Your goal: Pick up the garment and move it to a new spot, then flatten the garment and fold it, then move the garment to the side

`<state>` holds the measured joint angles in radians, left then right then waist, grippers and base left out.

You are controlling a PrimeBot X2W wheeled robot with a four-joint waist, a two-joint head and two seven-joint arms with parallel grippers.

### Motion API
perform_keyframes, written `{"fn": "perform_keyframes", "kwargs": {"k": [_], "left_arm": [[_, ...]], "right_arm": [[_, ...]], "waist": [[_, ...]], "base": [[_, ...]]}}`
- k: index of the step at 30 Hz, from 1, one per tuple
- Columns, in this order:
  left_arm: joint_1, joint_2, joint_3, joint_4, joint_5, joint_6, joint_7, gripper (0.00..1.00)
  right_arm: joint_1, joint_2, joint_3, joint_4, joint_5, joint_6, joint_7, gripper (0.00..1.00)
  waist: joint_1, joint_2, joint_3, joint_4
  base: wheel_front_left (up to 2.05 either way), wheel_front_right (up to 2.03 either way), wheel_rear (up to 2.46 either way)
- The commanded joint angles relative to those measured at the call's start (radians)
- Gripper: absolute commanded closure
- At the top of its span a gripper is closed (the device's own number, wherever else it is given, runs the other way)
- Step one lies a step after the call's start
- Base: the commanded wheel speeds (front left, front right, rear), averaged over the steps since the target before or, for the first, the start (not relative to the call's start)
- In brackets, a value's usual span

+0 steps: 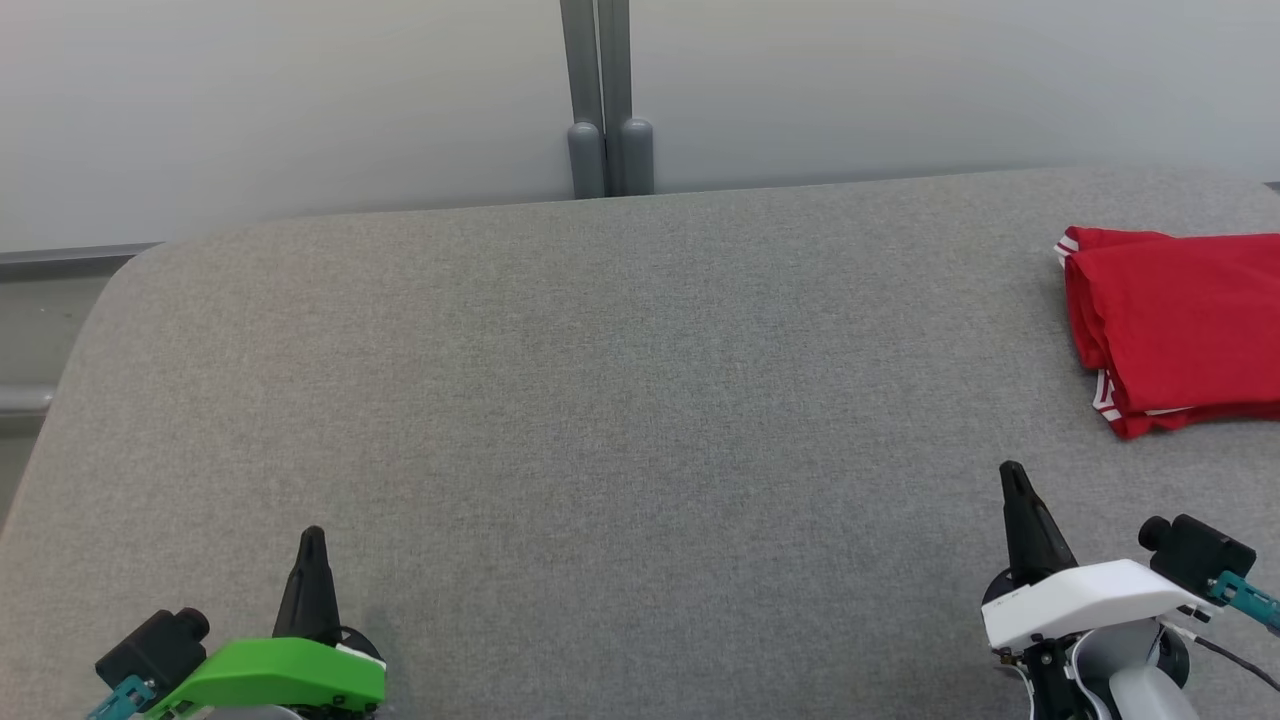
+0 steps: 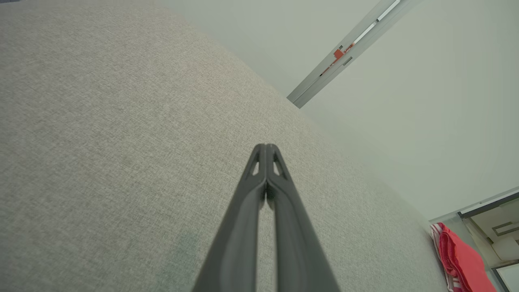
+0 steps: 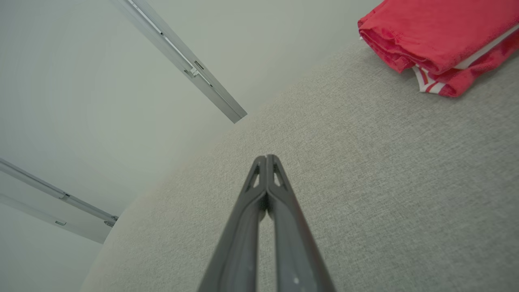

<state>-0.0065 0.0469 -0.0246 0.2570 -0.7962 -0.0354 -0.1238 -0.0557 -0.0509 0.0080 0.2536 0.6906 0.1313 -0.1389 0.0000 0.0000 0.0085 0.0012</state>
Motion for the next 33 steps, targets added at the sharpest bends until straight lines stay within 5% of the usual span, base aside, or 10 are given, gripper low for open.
{"fn": "perform_keyframes", "kwargs": {"k": [1, 33], "left_arm": [[-0.030, 0.003, 0.011, -0.015, -0.033, -0.008, 0.007, 1.00], [-0.066, 0.004, 0.068, -0.016, -0.376, -0.048, 0.107, 1.00]], "right_arm": [[-0.027, -0.006, -0.006, -0.014, 0.040, 0.000, 0.009, 1.00], [-0.041, -0.010, -0.050, -0.015, 0.428, 0.000, 0.110, 1.00]], "waist": [[0.0000, 0.0000, 0.000, 0.000], [0.0000, 0.0000, -0.002, 0.000]], "base": [[0.00, 0.00, 0.00], [0.00, 0.00, 0.00]]}}
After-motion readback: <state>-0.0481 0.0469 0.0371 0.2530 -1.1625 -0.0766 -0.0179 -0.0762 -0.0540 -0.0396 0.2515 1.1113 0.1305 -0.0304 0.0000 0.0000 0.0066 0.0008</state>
